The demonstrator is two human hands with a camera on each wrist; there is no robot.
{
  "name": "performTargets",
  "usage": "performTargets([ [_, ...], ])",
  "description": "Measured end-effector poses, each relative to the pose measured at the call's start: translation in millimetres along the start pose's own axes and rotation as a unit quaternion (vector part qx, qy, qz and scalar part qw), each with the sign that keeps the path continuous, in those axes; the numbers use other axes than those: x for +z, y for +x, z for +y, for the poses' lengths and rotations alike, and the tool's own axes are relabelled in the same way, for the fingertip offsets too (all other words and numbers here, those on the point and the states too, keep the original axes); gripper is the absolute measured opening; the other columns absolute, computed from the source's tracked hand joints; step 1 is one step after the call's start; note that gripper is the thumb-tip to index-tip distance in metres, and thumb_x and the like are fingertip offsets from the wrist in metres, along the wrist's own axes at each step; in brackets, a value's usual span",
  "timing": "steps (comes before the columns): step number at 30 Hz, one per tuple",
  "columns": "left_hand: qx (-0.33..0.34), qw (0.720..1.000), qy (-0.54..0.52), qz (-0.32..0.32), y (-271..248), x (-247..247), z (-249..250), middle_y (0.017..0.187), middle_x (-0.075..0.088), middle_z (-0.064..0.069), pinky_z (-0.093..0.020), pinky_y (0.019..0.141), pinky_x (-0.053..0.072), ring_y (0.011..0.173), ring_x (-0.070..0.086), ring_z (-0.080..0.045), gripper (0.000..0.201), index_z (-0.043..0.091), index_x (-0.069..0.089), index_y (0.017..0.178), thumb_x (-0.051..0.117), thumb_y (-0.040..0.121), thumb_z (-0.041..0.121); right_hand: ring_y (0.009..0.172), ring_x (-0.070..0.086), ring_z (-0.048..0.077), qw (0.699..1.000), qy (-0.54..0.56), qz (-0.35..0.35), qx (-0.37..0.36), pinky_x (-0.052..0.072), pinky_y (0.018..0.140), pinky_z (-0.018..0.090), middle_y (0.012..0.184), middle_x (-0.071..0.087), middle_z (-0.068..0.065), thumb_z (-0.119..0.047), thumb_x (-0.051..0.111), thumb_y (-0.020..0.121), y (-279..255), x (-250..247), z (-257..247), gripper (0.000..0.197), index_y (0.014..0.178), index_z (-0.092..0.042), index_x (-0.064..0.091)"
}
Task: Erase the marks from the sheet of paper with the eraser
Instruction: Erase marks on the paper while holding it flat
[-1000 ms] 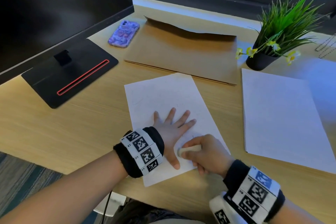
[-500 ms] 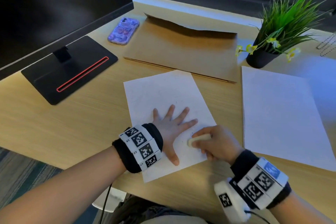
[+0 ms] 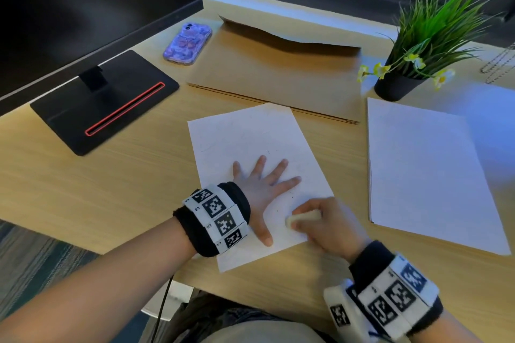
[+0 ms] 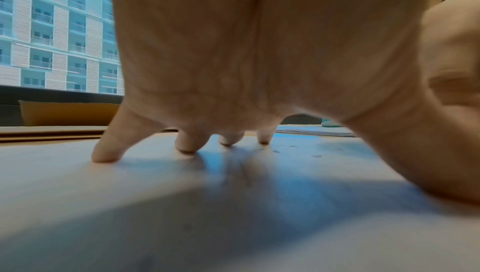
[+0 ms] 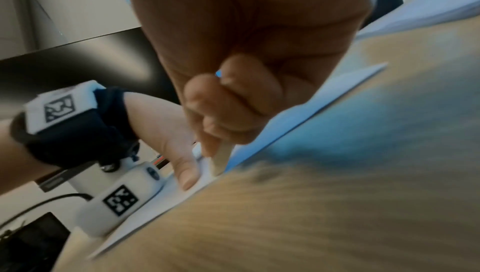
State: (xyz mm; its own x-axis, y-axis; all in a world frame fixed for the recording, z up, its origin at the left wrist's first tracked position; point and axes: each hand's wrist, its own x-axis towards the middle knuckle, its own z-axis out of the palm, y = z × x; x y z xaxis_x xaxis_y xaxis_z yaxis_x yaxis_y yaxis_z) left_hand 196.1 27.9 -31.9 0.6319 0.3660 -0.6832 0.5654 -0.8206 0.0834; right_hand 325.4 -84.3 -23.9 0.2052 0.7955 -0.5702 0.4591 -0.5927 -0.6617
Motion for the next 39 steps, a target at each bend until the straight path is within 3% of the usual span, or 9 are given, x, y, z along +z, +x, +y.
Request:
performTargets([
  [3, 0.000, 1.000, 0.005, 0.002, 0.1, 1.3, -0.1, 0.150, -0.036, 0.004, -0.073, 0.101, 0.006, 0.138, -0.027, -0.039, 0.132, 0.038, -0.025, 0.143, 0.077, 0.062, 0.058, 0.031, 0.043, 0.003, 0.996, -0.026, -0.084, 0.012, 0.038, 0.038, 0.017, 0.056, 0.055, 0.000, -0.018, 0.069, 0.084, -12.5, 4.3, -0.7, 0.011, 0.094, -0.018, 0.066],
  [9, 0.001, 1.000, -0.001, 0.003, 0.2, 0.5, -0.4, 0.150, -0.036, 0.004, -0.073, 0.101, 0.004, 0.138, -0.027, -0.038, 0.131, 0.039, -0.025, 0.143, 0.077, 0.062, 0.058, 0.031, 0.045, 0.002, 0.999, 0.032, 0.027, 0.003, 0.037, 0.037, 0.015, 0.056, 0.057, 0.000, -0.016, 0.070, 0.084, 10.1, -10.0, -5.6, 0.013, 0.096, -0.016, 0.066],
  [14, 0.003, 1.000, 0.006, 0.008, 1.3, 3.3, -1.9, 0.150, -0.036, 0.004, -0.074, 0.101, 0.006, 0.138, -0.027, -0.038, 0.132, 0.039, -0.025, 0.143, 0.077, 0.061, 0.060, 0.031, 0.044, 0.001, 0.997, -0.021, -0.076, -0.006, 0.040, 0.039, 0.017, 0.056, 0.056, -0.004, -0.016, 0.068, 0.085, -16.5, 5.1, -1.2, 0.008, 0.092, -0.020, 0.066],
  [20, 0.002, 1.000, 0.005, 0.003, 2.0, 2.1, -1.5, 0.149, -0.037, 0.004, -0.074, 0.101, 0.005, 0.138, -0.027, -0.038, 0.132, 0.039, -0.027, 0.142, 0.076, 0.062, 0.060, 0.030, 0.045, 0.001, 0.998, 0.050, 0.038, 0.005, 0.036, 0.037, 0.014, 0.054, 0.057, -0.002, -0.015, 0.071, 0.083, 12.3, -9.1, 1.6, 0.013, 0.095, -0.014, 0.068],
  [25, 0.001, 1.000, 0.015, 0.001, 2.0, 2.6, -1.5, 0.149, -0.038, 0.003, -0.073, 0.101, 0.006, 0.138, -0.027, -0.039, 0.132, 0.039, -0.028, 0.142, 0.075, 0.062, 0.061, 0.033, 0.044, 0.001, 0.997, 0.000, -0.083, 0.001, 0.040, 0.040, 0.016, 0.055, 0.055, -0.003, -0.018, 0.068, 0.085, -13.3, 5.2, 1.1, 0.010, 0.095, -0.018, 0.068],
  [30, 0.004, 1.000, -0.002, -0.006, 0.5, 0.2, -1.0, 0.149, -0.038, 0.004, -0.073, 0.101, 0.003, 0.137, -0.029, -0.038, 0.130, 0.039, -0.027, 0.142, 0.075, 0.064, 0.058, 0.033, 0.046, -0.001, 1.000, 0.018, -0.005, -0.022, 0.038, 0.040, 0.014, 0.056, 0.058, -0.003, -0.019, 0.071, 0.083, 11.2, 1.1, -12.8, 0.014, 0.096, -0.015, 0.069],
  [35, 0.003, 1.000, 0.007, -0.005, -0.5, -0.5, -0.3, 0.149, -0.038, 0.003, -0.073, 0.101, 0.002, 0.137, -0.029, -0.038, 0.131, 0.037, -0.027, 0.142, 0.075, 0.063, 0.060, 0.033, 0.043, 0.003, 0.995, -0.036, -0.090, -0.020, 0.039, 0.039, 0.018, 0.055, 0.055, -0.004, -0.020, 0.069, 0.084, -5.8, 9.2, -9.4, 0.006, 0.089, -0.022, 0.066],
  [39, 0.003, 1.000, -0.004, -0.009, 0.3, -0.7, -1.1, 0.149, -0.039, 0.003, -0.074, 0.101, 0.002, 0.137, -0.030, -0.038, 0.131, 0.039, -0.027, 0.142, 0.076, 0.063, 0.058, 0.032, 0.043, 0.002, 0.999, 0.010, -0.031, -0.017, 0.038, 0.039, 0.018, 0.056, 0.056, -0.001, -0.019, 0.070, 0.084, 11.9, 3.2, -13.2, 0.014, 0.097, -0.017, 0.067],
])
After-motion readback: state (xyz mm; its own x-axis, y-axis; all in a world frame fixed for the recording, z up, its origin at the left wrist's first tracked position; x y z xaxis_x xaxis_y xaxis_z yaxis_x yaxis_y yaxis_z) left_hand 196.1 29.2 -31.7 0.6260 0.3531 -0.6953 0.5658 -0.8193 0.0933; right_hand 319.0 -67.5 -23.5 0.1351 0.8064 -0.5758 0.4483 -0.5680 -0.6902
